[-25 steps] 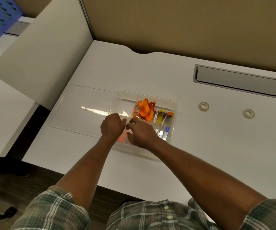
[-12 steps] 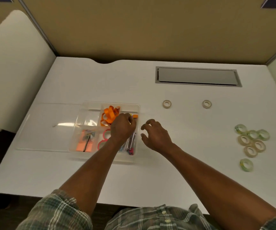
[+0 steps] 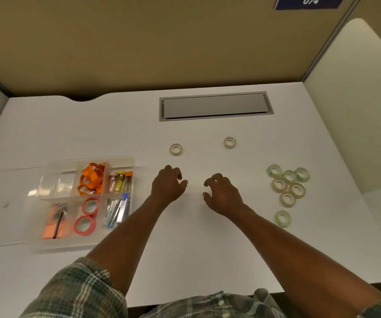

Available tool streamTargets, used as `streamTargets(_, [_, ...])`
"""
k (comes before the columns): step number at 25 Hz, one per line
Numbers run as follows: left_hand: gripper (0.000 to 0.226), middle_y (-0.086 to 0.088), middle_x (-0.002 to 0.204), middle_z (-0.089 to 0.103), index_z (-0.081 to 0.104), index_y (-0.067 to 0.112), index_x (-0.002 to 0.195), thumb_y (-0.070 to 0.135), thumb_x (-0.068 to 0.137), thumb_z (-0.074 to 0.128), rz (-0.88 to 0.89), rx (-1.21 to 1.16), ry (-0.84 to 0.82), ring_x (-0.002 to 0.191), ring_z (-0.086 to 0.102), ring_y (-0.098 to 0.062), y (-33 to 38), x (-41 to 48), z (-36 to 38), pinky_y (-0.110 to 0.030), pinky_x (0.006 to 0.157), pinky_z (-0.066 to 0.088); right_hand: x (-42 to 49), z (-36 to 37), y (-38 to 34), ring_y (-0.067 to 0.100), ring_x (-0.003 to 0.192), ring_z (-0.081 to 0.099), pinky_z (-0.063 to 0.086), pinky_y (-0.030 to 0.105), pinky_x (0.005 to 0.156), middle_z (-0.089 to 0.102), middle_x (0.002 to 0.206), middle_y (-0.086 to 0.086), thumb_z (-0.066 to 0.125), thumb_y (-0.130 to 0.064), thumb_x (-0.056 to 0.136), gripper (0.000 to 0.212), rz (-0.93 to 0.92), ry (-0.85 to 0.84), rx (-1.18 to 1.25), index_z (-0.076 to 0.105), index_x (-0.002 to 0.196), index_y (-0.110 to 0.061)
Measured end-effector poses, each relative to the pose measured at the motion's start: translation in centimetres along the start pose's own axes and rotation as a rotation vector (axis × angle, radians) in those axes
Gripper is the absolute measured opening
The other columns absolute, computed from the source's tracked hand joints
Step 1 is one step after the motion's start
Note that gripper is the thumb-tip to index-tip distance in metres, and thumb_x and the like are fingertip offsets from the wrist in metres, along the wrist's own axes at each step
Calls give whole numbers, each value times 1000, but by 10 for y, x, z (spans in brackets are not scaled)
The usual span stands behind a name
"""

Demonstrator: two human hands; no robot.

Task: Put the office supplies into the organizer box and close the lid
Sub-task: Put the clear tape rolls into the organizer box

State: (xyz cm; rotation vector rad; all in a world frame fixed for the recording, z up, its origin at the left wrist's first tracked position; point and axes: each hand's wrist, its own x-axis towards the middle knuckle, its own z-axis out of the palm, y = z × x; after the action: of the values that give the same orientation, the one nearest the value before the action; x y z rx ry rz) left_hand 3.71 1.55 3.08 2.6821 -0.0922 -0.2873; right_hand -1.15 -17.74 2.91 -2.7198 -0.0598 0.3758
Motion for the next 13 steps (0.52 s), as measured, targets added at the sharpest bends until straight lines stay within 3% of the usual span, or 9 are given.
streamTargets(4, [42,-9,123,45,54,16,117,40,84,67,56,190,-92,110,51,-28,14,28,17,-40,85,48,19,-17,54,30,122,48,46,39,90,40,141,6,58,-38,91,48,104,-93,-65,48,134,-21])
streamTargets(9, [67,-17,152,21,34,19,138,27,82,69,24,481,-143,114,48,-32,24,55,26,-40,83,45,54,-38,90,38,128,46,44,45,100,25,156,11,64,-38,89,67,151,-169,-106,35,147,-20])
streamTargets(13, [84,-16,153,18,31,20,139,30,72,80,-19,589,-174,116,46,-31,30,75,25,-40,86,44,88,-53,91,39,128,48,45,45,97,6,166,5,73,-34,84,84,129,-222,-161,26,152,-24])
